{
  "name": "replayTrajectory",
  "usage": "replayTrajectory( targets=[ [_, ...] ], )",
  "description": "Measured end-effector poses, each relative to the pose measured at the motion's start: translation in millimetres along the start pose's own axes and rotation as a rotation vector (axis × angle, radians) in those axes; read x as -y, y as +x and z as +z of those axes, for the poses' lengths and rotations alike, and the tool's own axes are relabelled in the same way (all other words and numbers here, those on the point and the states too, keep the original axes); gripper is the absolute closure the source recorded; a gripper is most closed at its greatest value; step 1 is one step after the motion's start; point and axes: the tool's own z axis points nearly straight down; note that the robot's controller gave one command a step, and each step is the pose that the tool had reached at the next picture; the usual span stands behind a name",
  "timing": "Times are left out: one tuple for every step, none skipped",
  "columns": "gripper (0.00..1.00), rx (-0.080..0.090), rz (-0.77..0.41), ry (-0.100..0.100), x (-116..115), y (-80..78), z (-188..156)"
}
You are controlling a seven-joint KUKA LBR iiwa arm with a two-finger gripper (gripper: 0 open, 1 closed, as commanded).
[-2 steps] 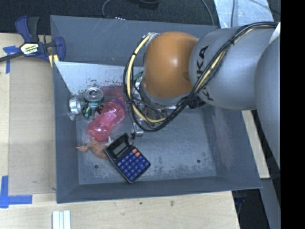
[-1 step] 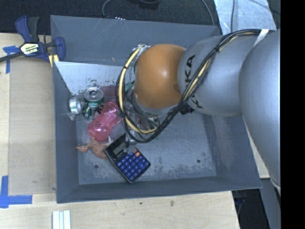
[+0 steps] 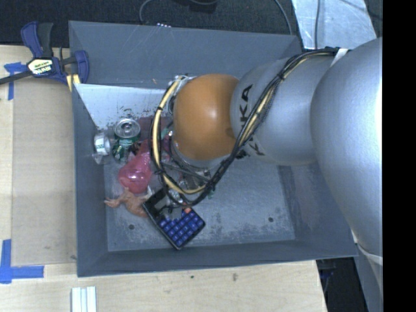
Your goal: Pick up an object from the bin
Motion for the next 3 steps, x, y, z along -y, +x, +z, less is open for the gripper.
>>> replayTrajectory(
  targets=[
    [1.00, 0.014, -0.214, 0.006, 7, -4.1, 40],
    [1.00, 0.014, -0.214, 0.006, 7, -4.1, 40],
    [1.00, 0.009, -0.207, 0.004, 5, 1.7, -2]
  ],
)
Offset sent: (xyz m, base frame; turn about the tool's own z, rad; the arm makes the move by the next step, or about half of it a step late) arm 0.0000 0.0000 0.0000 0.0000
